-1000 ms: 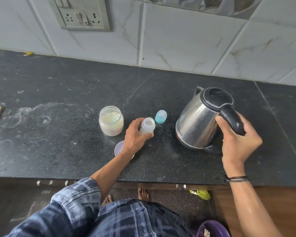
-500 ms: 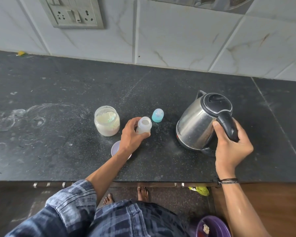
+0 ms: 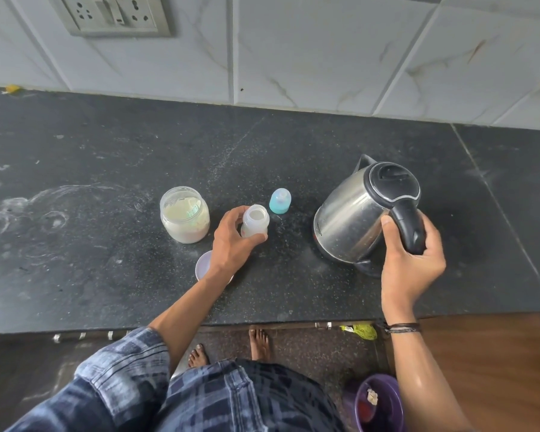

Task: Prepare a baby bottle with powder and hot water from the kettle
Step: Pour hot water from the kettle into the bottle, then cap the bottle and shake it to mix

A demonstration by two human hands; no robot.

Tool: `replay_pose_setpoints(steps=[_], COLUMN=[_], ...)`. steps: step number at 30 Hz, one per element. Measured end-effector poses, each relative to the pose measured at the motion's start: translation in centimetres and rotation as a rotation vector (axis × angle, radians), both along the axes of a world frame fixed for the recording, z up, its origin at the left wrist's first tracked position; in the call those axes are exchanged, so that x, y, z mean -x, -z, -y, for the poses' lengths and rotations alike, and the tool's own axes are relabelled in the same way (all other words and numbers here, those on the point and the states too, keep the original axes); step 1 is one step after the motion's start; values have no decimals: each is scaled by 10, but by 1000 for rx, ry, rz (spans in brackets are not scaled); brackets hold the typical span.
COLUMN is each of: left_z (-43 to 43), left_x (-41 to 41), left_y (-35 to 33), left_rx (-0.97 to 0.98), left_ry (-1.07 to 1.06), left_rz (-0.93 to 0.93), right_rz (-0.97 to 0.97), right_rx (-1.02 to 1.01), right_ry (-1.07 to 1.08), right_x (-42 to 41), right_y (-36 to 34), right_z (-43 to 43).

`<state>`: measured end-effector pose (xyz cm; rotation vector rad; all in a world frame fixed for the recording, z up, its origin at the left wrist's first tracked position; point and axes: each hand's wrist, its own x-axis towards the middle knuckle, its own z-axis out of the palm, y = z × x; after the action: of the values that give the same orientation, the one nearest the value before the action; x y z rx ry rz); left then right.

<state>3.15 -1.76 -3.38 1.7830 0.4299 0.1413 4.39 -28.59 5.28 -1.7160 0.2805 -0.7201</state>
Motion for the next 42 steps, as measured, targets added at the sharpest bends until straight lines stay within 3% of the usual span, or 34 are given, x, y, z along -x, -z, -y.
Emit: replay_pose_setpoints(steps=[5, 9, 13, 15, 17, 21, 26, 35, 42], left_z=[-1, -3, -3, -4, -4, -5, -4, -4, -3], left_x=[-1, -2, -2, -2, -2, -1, -1, 0, 0], left_y=[0, 0, -3, -5, -6, -7, -8, -7, -4], left_rx=[-12, -33, -51, -65, -83, -101, -103, -112, -97], left_ry=[0, 19, 38, 48, 56, 69, 63, 41, 25], left_rz=[-10, -26, -30, -34, -33, -19, -19, -20, -16], right_rz=[-16, 213, 408, 348, 158, -283, -507, -564, -482], right_rx=[224, 596, 707, 664, 671, 792, 958, 1024, 845], right_ry=[105, 296, -24, -295, -480, -624, -730, -735, -657], right_x=[12, 26, 26, 20, 7, -31, -74, -97, -87], right_y=[2, 4, -3, -4, -3, 7, 20, 31, 3], right_z=[-1, -14, -42, -60, -76, -99, -122, -138, -126])
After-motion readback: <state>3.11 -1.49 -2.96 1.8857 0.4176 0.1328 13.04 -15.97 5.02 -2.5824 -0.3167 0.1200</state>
